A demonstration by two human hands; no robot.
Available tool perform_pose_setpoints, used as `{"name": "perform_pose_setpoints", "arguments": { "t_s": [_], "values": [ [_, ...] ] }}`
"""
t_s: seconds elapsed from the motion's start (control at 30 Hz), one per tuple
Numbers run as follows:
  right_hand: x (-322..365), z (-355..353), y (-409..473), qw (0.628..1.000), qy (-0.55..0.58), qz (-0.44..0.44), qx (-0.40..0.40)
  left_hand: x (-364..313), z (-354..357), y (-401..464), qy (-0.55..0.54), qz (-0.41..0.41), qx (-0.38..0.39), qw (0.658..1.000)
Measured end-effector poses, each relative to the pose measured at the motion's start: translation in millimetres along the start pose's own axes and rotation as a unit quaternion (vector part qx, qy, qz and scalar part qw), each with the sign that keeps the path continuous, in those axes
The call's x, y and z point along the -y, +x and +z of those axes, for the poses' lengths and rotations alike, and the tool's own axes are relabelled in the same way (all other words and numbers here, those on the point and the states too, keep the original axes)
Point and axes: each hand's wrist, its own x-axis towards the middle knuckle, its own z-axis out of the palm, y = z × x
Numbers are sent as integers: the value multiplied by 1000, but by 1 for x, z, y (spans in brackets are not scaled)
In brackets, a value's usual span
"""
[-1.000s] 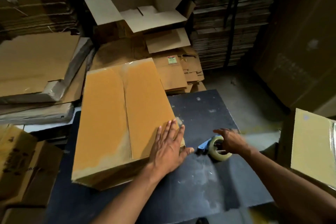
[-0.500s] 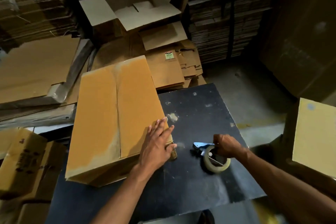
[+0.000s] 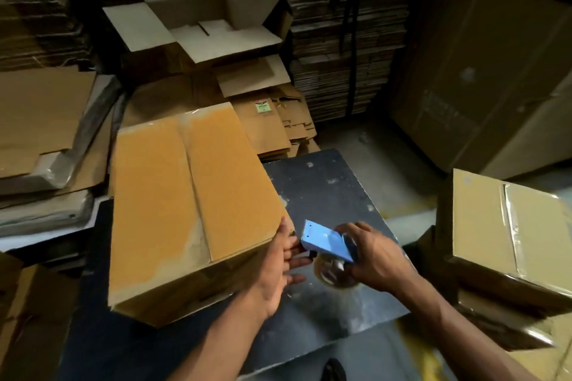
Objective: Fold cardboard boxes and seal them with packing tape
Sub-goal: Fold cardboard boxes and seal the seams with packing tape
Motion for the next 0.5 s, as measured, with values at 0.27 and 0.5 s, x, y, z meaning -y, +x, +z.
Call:
{"name": "perform_pose_setpoints", "arguments": {
  "t_s": [0.27, 0.5],
  "values": [
    [107, -39, 5, 989, -68, -97, -94, -31, -64, -50, -195, 28, -29, 980],
    [207, -28, 26, 970, -59, -229, -50, -20, -135, -59, -294, -14, -175, 939]
  ]
}}
